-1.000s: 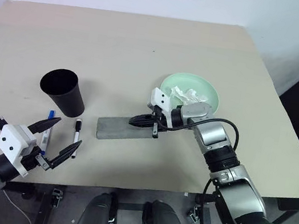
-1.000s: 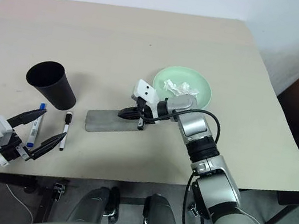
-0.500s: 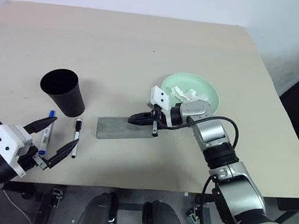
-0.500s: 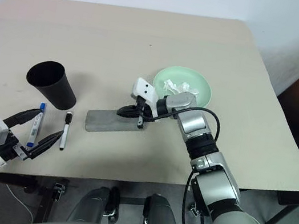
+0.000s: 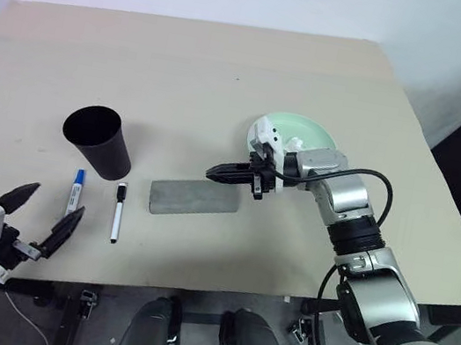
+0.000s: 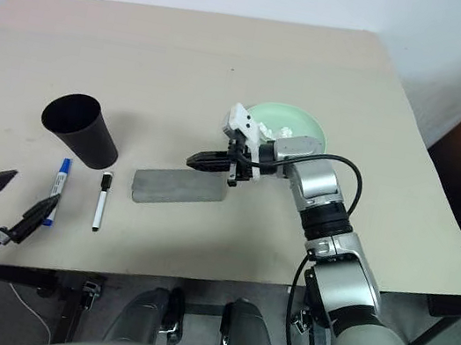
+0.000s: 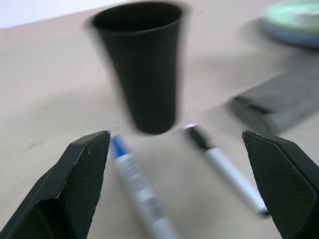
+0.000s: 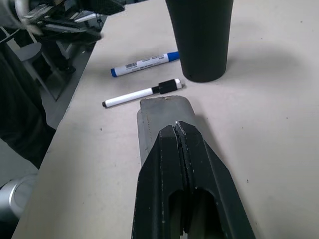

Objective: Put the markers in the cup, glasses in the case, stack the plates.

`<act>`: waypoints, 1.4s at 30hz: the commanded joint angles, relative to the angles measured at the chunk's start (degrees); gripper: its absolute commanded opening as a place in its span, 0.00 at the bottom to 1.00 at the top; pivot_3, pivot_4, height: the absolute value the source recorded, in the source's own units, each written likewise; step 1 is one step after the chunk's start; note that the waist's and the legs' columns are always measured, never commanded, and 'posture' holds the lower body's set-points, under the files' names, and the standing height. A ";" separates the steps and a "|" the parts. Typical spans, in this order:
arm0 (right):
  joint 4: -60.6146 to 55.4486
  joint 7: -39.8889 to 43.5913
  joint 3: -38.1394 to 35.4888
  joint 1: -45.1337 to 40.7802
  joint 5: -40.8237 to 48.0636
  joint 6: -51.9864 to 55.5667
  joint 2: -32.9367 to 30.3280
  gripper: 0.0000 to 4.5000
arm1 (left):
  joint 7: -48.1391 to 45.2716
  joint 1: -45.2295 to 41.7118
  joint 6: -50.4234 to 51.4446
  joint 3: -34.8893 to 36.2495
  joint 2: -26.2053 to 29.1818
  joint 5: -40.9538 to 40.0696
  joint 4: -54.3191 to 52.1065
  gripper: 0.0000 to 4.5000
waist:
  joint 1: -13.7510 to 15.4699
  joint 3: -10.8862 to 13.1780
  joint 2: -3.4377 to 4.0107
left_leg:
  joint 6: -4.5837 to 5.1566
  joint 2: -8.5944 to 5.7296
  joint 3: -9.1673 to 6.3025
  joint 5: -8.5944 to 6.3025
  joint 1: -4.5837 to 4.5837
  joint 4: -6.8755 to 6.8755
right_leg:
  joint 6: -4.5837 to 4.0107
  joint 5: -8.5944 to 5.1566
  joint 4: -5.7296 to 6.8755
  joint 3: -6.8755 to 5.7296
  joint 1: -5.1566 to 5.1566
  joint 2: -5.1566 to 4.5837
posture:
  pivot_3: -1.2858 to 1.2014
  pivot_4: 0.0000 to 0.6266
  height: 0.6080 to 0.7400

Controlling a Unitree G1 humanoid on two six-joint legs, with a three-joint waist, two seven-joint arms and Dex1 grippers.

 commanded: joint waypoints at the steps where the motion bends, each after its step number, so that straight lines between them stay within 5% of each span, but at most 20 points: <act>1: -2.69 0.28 -1.23 -1.42 1.39 -0.16 -0.98 0.00 | 7.51 -0.91 10.43 1.38 2.37 -0.60 -4.42 0.99 | 0.06 0.01 -0.01 | 0.00 0.00 0.00 0.00 0.00 0.01 | 0.00 0.00 0.00 0.00 0.02 0.00 | 0.52 0.24 0.81; 11: -2.90 -3.00 -2.62 -1.79 2.28 1.74 -1.74 0.00 | 17.64 -10.96 35.44 0.50 10.27 -6.08 -5.28 0.99 | 1.11 0.01 -0.03 | 0.02 0.02 0.00 0.05 0.01 0.01 | 0.03 0.01 0.03 0.00 0.03 0.07 | 0.52 0.24 0.81; 23: -3.89 -5.75 -2.42 -1.00 2.92 3.64 -2.82 0.00 | 22.54 -22.71 55.16 -3.13 13.01 -5.16 -1.46 0.99 | 1.12 0.01 -0.06 | -0.03 0.02 0.00 0.10 0.05 0.03 | 0.04 0.02 0.06 -0.01 0.09 0.08 | 0.52 0.24 0.81; 42: -3.62 -8.40 -2.40 -0.81 2.85 3.92 -3.33 0.00 | 20.98 -32.41 75.28 -5.48 15.49 -0.22 3.85 0.99 | 1.05 0.01 -0.04 | -0.24 0.02 0.00 0.06 0.41 -0.05 | 0.02 0.02 0.09 0.00 0.38 0.07 | 0.52 0.24 0.81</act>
